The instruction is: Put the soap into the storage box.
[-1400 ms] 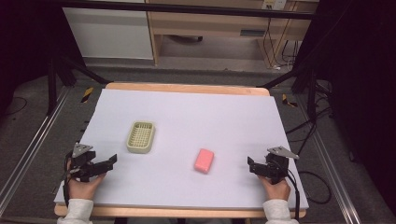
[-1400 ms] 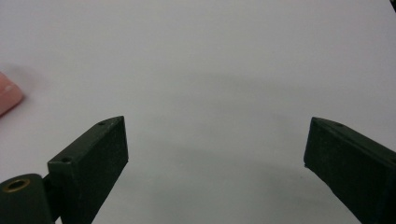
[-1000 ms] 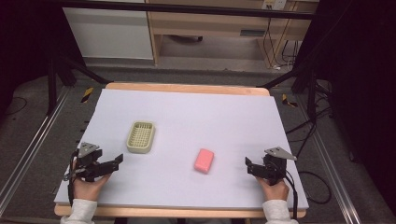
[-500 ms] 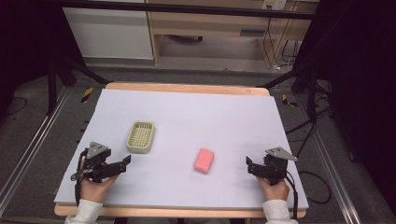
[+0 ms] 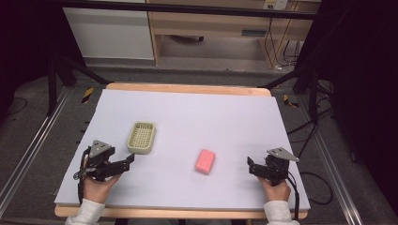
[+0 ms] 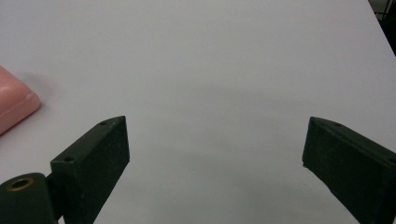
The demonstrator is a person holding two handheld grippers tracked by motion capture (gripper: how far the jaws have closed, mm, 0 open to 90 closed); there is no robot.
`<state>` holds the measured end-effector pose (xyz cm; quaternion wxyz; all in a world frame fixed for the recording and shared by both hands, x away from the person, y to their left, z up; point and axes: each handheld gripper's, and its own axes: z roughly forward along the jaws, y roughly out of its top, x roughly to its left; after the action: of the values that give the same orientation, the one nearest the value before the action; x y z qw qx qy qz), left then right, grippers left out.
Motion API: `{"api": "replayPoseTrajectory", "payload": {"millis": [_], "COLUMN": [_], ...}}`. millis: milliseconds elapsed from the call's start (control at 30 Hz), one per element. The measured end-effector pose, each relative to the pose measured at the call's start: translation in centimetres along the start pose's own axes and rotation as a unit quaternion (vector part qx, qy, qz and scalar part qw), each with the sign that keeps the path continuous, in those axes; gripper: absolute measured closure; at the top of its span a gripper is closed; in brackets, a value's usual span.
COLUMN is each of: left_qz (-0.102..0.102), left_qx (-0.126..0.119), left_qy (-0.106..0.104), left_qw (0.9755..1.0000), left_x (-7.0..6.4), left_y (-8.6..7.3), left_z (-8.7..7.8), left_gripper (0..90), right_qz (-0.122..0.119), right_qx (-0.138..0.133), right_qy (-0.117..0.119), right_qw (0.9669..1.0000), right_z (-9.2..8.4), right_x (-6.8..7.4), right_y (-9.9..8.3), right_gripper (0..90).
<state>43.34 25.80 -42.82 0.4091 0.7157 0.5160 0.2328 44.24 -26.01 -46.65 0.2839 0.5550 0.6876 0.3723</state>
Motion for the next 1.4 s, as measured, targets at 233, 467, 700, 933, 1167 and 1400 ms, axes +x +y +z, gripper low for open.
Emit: {"api": "replayPoseTrajectory", "payload": {"millis": [233,467,700,933,1167,1400], "left_qz": [0.007,0.01,0.025,0.037,0.043,0.045], "left_qx": [-0.005,-0.007,-0.006,-0.004,-0.004,-0.007], "left_qy": [-0.005,-0.01,-0.021,-0.033,-0.044,-0.056], "left_qw": [1.0,0.9999,0.9994,0.9988,0.9981,0.9974], "left_x": [-0.6,-1.2,-2.8,-4.2,-5.6,-6.9], "left_y": [0.9,1.7,2.9,3.6,4.5,5.2], "left_z": [-0.1,0.1,0.9,1.5,2.2,2.7], "left_gripper": [19.0,19.0,19.0,19.0,19.0,18.9], "right_qz": [-0.003,-0.007,-0.009,-0.008,-0.008,-0.011], "right_qx": [0.005,0.007,0.007,0.008,0.009,0.014], "right_qy": [-0.001,-0.001,-0.002,-0.002,-0.002,0.001], "right_qw": [1.0,0.9999,0.9999,0.9999,0.9999,0.9999], "right_z": [0.2,0.2,0.3,0.3,0.3,0.3], "right_x": [0.0,0.1,0.1,0.2,0.2,0.3], "right_y": [0.0,0.0,0.0,0.0,0.0,0.0], "right_gripper": [7.7,7.7,7.7,7.8,7.9,8.6]}}
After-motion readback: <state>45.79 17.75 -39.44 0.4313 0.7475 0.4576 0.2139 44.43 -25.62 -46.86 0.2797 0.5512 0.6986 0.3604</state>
